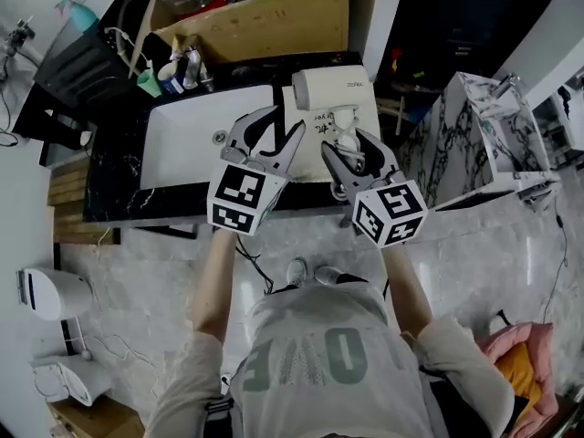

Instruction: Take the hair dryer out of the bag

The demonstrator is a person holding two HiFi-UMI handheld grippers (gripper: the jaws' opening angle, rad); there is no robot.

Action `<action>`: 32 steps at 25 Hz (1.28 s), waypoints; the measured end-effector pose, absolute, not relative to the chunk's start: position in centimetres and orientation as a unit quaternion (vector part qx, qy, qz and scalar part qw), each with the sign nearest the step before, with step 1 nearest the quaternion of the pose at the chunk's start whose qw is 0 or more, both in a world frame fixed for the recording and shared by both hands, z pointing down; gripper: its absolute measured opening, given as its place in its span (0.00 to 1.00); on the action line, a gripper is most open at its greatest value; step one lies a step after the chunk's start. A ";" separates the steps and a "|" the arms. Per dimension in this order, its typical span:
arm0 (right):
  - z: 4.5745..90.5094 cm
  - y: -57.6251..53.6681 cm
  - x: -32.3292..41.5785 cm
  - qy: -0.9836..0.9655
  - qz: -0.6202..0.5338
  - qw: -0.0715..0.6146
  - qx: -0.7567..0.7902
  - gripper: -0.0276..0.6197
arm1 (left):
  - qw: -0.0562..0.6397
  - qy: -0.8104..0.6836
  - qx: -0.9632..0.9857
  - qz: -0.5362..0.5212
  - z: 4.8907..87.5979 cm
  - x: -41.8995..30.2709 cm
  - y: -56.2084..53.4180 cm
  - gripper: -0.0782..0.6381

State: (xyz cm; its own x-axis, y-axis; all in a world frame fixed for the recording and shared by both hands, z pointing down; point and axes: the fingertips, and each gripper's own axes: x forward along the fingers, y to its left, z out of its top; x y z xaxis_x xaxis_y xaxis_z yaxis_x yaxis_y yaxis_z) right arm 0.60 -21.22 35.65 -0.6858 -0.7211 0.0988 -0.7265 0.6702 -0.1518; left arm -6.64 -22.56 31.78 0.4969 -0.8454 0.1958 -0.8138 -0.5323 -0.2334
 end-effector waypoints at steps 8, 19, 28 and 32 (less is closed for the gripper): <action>31.3 -22.1 -6.4 -0.936 0.046 -0.043 0.346 0.43 | 0.073 0.669 -0.740 0.006 27.6 -16.8 -18.9 0.19; 33.1 -18.2 -9.5 -0.947 0.036 -0.044 0.315 0.43 | 0.054 0.800 -0.596 0.041 30.5 -23.9 -10.8 0.17; 34.6 -18.2 -9.5 -0.947 0.059 -0.030 0.316 0.43 | 0.053 0.808 -0.586 0.035 31.0 -24.8 -10.4 0.17; 34.6 -18.4 -9.1 -0.945 0.059 -0.030 0.319 0.43 | 0.049 0.806 -0.588 0.036 31.3 -24.5 -10.5 0.17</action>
